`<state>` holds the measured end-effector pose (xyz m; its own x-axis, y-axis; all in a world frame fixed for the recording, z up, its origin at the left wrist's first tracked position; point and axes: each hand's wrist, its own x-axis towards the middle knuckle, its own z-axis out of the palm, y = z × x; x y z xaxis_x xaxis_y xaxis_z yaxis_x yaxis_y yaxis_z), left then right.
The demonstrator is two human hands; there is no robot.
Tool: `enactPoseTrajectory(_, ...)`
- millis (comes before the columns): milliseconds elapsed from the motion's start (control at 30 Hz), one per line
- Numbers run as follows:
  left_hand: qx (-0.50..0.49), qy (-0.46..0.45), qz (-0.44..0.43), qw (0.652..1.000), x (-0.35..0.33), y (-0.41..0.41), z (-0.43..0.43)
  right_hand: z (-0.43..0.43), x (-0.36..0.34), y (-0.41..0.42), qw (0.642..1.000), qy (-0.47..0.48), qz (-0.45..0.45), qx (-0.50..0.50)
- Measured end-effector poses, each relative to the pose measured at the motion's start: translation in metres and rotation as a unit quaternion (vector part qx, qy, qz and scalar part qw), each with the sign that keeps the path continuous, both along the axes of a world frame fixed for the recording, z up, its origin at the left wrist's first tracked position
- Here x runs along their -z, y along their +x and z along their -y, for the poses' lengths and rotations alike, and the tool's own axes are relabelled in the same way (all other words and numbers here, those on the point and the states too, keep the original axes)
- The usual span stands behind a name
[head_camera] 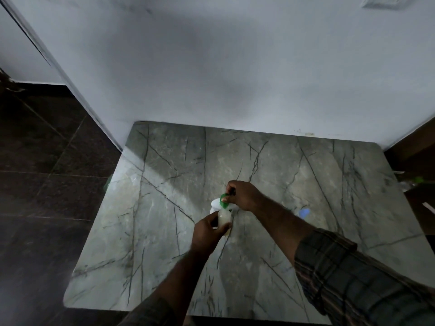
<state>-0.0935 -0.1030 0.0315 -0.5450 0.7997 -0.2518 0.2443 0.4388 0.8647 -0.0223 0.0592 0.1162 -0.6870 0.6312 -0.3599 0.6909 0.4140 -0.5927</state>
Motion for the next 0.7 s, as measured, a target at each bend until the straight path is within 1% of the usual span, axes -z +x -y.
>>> enactPoseTrajectory(700,0.006,-0.009,-0.009,1.0,-0.0043,-0.0006,-0.002,-0.0044,-0.007,-0.0005,1.0,-0.004,0.011,-0.006)
